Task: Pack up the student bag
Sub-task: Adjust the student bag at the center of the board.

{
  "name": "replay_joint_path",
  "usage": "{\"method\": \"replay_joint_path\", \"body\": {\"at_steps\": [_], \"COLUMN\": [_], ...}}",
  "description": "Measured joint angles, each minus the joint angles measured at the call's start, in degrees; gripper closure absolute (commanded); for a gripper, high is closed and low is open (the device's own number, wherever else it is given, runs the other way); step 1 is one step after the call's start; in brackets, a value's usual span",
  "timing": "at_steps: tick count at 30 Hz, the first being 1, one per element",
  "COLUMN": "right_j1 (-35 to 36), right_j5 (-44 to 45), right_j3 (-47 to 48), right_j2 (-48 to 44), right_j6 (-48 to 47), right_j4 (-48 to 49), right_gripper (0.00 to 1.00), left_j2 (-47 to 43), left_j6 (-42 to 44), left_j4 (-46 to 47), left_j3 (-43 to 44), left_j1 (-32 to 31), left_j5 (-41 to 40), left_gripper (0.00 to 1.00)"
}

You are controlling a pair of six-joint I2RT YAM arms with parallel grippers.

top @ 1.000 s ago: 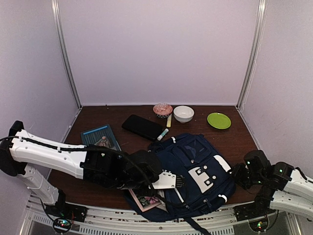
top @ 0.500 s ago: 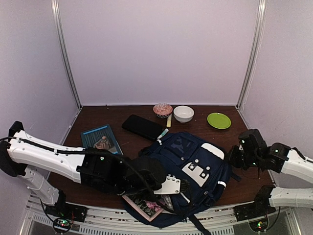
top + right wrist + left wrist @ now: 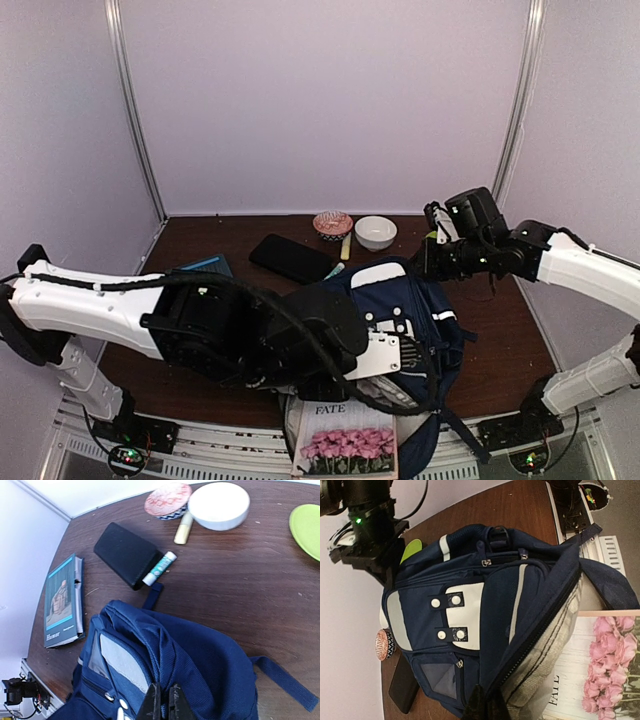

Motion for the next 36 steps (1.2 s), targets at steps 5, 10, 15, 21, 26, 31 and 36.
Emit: {"method": "replay_joint_path", "body": {"at_steps": [5, 10, 15, 21, 26, 31, 36], "right_j1": [0.4, 1.3, 2.6, 4.7, 5.0, 4.3, 1.7], "right_j5": [-3.0, -4.7, -5.9, -6.4, -5.8, -4.8, 0.0], "right_j3": [5.6, 11.9, 21.3, 34.6, 37.7, 38.1, 31.4], "right_j2": [7.8, 16.3, 26.7, 39.6, 41.3, 37.0, 23.6], "right_j6": [-2.4, -4.2, -5.9, -6.6, -4.8, -2.3, 2.3], "right_j4": [1.5, 2.0, 2.1, 1.6, 1.7, 1.9, 3.4], "right_gripper": [1.00, 1.00, 1.00, 0.69, 0.29, 0.21, 0.23], "left_j2": [5.0, 9.4, 11.4, 11.4, 11.4, 11.3, 10.9], "left_j6": [-1.8, -3.8, -7.3, -11.4, -14.3, -15.2, -15.5], "left_j4": [-0.1, -0.1, 0.0, 0.3, 2.3, 4.0, 4.9], "left_j3": [3.0, 4.0, 4.2, 3.0, 0.7, -0.3, -0.7], "left_j1": [-0.1, 0.2, 2.4, 5.8, 8.3, 9.8, 9.9], "left_j5": [0.1, 0.2, 1.2, 1.4, 1.5, 1.5, 1.5], "left_gripper": [1.00, 1.00, 1.00, 1.00, 1.00, 1.00, 1.00]}}
